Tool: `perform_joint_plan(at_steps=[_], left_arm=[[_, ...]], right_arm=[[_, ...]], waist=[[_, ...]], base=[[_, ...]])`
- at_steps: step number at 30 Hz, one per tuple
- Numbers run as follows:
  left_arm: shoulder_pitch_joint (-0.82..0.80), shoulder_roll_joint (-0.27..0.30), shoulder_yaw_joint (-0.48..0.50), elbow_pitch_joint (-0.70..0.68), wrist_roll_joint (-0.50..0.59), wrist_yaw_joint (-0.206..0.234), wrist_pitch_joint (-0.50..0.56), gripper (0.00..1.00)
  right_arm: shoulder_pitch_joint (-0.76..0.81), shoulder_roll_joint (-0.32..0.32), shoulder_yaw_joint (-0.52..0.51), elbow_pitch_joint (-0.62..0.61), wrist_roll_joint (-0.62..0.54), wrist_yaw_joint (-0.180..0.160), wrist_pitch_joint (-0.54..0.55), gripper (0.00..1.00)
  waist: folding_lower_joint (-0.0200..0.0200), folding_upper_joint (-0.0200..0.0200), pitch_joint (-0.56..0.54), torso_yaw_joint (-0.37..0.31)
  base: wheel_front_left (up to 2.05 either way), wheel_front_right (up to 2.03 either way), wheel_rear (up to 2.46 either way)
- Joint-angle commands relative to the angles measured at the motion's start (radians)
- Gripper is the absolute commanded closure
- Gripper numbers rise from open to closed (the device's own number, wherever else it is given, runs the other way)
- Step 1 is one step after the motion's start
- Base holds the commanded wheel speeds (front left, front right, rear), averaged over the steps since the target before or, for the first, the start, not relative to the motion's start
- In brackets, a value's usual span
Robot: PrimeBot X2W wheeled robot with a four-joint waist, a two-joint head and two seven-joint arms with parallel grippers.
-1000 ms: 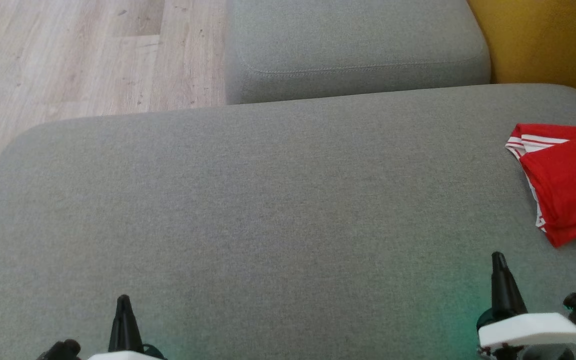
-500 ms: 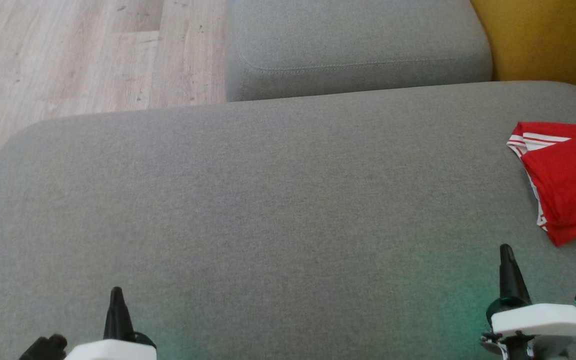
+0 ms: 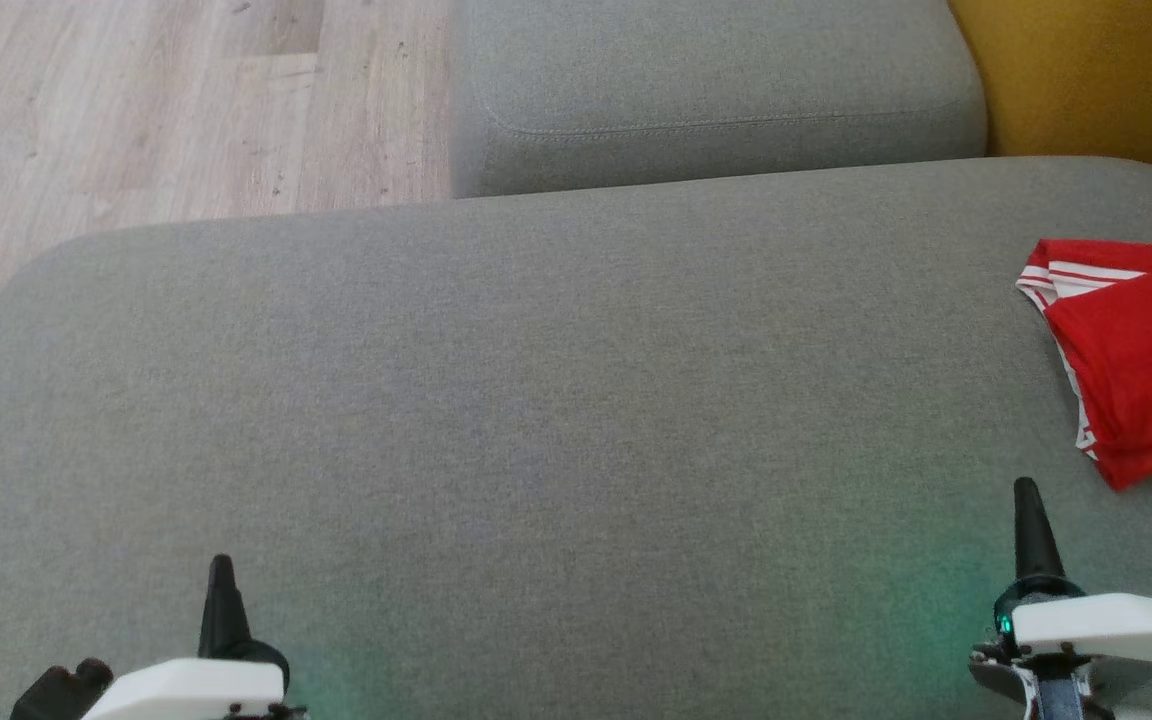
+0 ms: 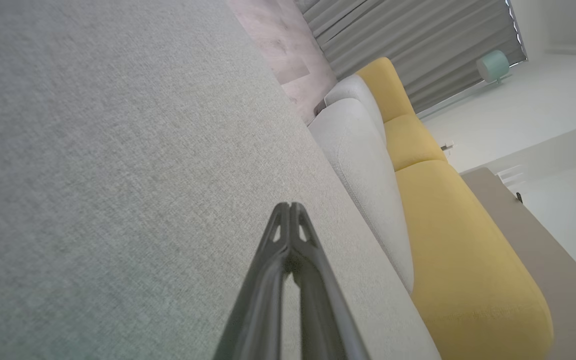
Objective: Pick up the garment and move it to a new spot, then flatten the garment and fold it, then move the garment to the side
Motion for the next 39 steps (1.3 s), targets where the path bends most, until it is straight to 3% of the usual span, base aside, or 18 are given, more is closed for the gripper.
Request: perform_joint_plan(at_steps=[1, 39], left_arm=[[-0.058, 0.014, 0.034, -0.025, -0.038, -0.012, 0.008, 1.00], [-0.157, 0.011, 0.126, -0.005, -0.461, -0.098, 0.119, 1.00]], right_arm=[[-0.064, -0.020, 0.008, -0.033, 0.040, 0.000, 0.009, 1.00], [-0.139, -0.020, -0.044, -0.033, 0.478, -0.001, 0.118, 1.00]], waist=[[0.0000, 0.0000, 0.001, 0.000], [0.0000, 0.0000, 0.023, 0.002]], base=[[0.00, 0.00, 0.00], [0.00, 0.00, 0.00]])
